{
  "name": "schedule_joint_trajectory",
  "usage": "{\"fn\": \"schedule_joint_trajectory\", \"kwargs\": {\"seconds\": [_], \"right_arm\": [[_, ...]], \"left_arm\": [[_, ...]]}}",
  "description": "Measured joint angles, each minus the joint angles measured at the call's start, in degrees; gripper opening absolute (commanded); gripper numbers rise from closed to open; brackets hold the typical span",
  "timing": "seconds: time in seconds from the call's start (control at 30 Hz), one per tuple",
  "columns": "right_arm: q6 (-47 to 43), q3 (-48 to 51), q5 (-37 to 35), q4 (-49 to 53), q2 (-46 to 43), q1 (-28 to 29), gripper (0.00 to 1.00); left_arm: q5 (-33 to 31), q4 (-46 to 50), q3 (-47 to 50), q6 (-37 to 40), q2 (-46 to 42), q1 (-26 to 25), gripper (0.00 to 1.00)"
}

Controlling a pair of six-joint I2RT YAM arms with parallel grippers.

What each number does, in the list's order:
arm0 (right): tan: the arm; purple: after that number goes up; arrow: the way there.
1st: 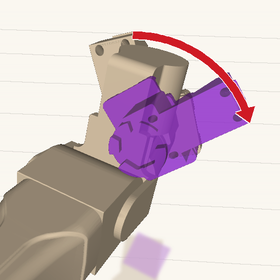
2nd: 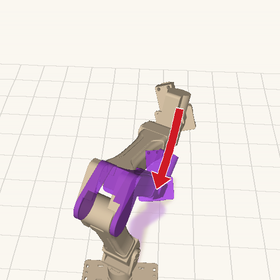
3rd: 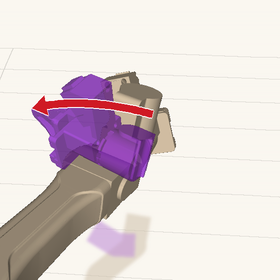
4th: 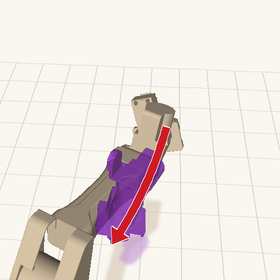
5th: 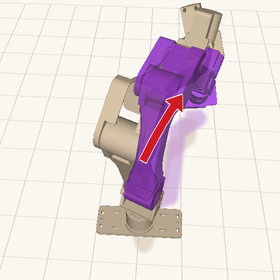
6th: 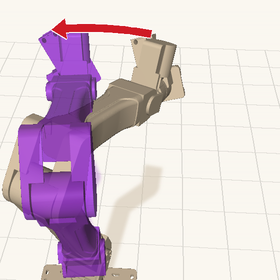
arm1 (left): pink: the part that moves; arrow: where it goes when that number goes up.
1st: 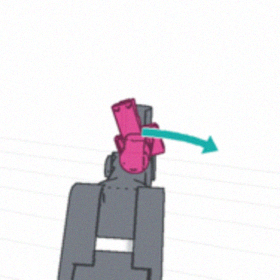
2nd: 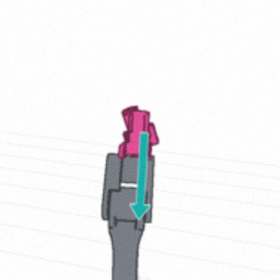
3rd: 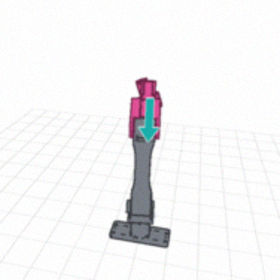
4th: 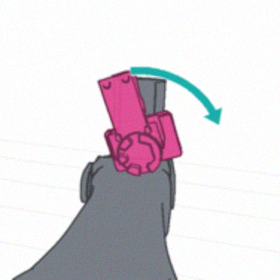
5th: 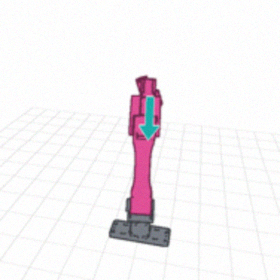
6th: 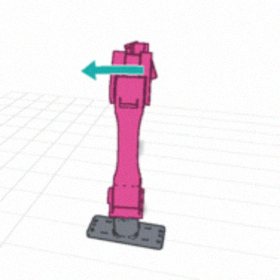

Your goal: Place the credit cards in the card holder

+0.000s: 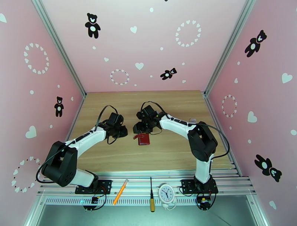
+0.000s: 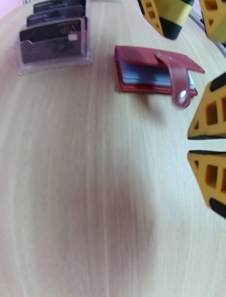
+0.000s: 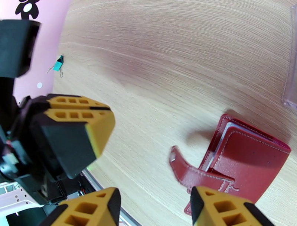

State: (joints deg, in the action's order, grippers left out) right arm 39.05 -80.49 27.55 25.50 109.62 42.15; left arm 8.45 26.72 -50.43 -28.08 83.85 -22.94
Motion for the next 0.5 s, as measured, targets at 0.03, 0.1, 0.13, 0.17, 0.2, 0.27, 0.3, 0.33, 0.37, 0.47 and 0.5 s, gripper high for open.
{"fn": "schedule_joint_trajectory", "kwargs": {"seconds": [0.03,0.1,0.13,0.17,0.2,0.27,0.3,0.33,0.37,0.47,0.5], "right_arm": [[-0.02,0.02,-0.02,0.0,-0.04,0.0,0.53],[0.0,0.37,-0.33,0.0,-0.31,0.0,0.48],[0.02,0.76,-0.68,-0.09,-0.55,0.0,0.45],[0.0,1.27,-1.05,-0.13,-0.83,0.0,0.41],[0.02,1.86,-1.38,-0.26,-1.09,-0.02,0.36],[-0.07,2.99,-1.95,-0.28,-1.46,-0.22,0.26],[-0.09,3.54,-2.34,-0.37,-1.53,-0.33,0.22],[-0.04,3.98,-2.6,-0.37,-1.57,-0.42,0.19],[-0.09,4.55,-2.95,-0.35,-1.6,-0.57,0.16],[-0.22,5.86,-3.91,-0.35,-1.6,-1.11,0.07],[-0.22,6.19,-4.11,-0.37,-1.6,-1.38,0.06]], "left_arm": [[-0.02,0.04,-0.07,0.0,-0.2,-0.02,0.18],[-0.04,0.2,-0.09,0.0,-0.61,-0.02,0.19],[-0.02,0.33,-0.09,0.0,-0.74,-0.02,0.19],[0.02,0.37,-0.09,0.0,-0.87,-0.02,0.19],[0.11,0.35,-0.09,0.0,-0.94,-0.02,0.19],[0.72,0.33,-0.09,-0.04,-1.03,-0.02,0.19],[1.44,0.17,-0.09,-0.02,-1.03,-0.02,0.2],[2.01,-0.04,-0.09,-0.02,-1.03,-0.02,0.2],[2.95,-0.37,-0.09,-0.02,-1.03,-0.02,0.2],[4.72,-1.29,-0.09,0.0,-1.03,-0.09,0.2],[5.31,-1.68,-0.09,-0.04,-1.03,-0.22,0.2]]}}
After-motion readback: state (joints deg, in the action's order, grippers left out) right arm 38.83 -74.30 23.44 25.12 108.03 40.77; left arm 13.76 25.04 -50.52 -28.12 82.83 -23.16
